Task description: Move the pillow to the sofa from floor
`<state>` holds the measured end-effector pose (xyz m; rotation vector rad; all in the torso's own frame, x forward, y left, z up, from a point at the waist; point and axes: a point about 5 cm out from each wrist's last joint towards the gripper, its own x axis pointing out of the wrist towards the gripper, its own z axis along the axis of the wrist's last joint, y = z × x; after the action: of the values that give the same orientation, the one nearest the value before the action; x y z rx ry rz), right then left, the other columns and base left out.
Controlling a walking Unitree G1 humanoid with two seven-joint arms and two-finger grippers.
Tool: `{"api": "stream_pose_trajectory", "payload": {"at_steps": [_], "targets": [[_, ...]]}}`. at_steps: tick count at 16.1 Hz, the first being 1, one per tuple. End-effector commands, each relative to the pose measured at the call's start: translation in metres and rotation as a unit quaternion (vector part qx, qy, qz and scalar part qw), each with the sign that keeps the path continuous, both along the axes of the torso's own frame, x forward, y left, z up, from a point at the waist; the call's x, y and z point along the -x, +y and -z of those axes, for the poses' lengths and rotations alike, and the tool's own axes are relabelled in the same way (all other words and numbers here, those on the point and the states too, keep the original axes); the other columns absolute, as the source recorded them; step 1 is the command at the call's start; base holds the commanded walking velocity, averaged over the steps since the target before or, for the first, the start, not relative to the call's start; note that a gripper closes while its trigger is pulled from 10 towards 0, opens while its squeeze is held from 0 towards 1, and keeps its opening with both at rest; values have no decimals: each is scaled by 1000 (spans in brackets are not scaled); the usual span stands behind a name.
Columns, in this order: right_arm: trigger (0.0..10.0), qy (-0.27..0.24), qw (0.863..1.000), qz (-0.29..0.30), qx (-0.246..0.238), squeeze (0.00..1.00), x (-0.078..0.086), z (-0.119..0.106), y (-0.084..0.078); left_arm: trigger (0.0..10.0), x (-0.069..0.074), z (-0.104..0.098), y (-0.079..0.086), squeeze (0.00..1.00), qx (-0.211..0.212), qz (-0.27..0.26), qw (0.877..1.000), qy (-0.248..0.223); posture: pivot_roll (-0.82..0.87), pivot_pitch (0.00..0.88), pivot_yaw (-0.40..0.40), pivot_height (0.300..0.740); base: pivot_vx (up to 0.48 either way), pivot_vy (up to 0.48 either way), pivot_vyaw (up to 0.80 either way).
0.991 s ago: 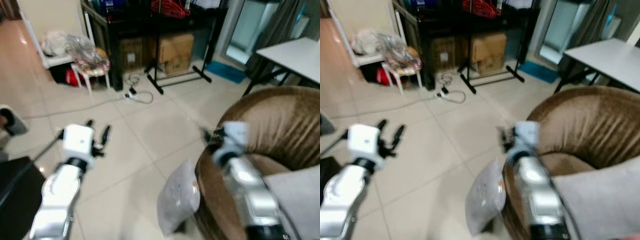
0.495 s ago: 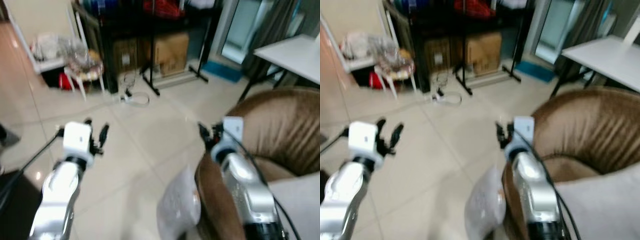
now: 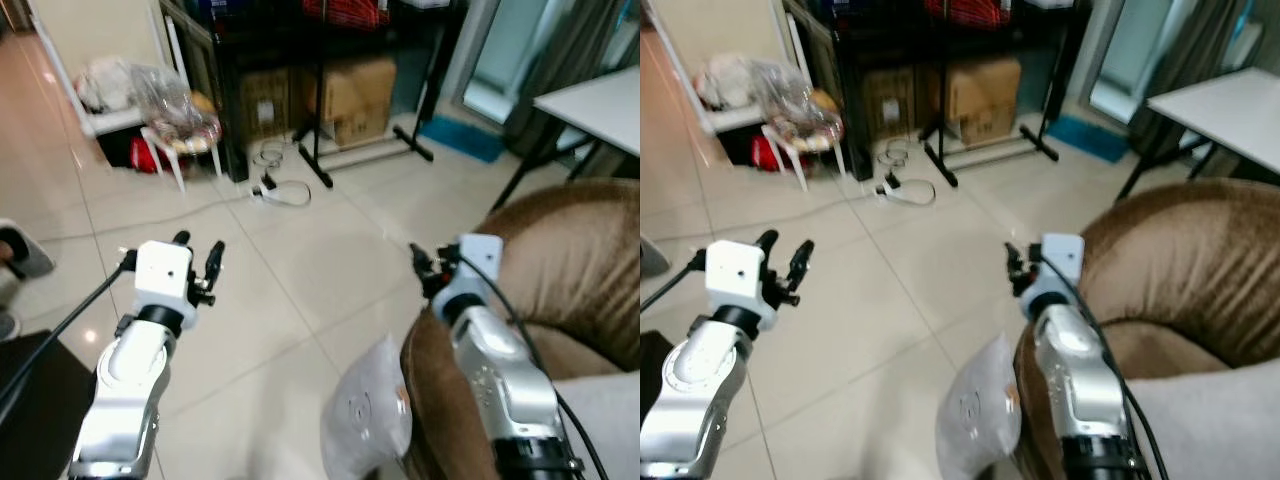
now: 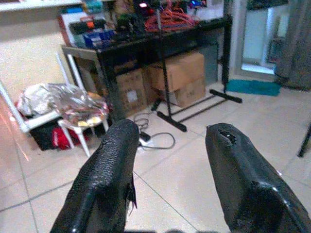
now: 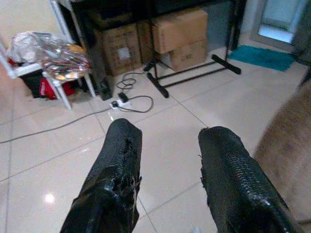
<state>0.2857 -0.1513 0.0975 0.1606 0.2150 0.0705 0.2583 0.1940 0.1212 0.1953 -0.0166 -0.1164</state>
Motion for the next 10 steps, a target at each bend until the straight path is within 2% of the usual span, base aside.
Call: {"api": "stream_pose_trajectory", "payload": {"at_steps": [1, 3, 10], "targets": [[10000, -3, 1000, -5, -6, 0, 0, -1, 1, 10000, 1, 2, 0, 0, -7, -4, 1000, 1, -43, 0, -49, 685, 0, 0, 0], [10000, -1, 1000, -12, -6, 0, 1, 1, 4, 10000, 5, 7, 1, 0, -18, -4, 1000, 5, -39, 0, -56, 660, 0, 0, 0], [10000, 7, 1000, -19, 5, 0, 1, 7, 2, 10000, 12, 12, 5, 0, -5, -25, 1000, -4, -25, 0, -71, 586, 0, 0, 0]]}}
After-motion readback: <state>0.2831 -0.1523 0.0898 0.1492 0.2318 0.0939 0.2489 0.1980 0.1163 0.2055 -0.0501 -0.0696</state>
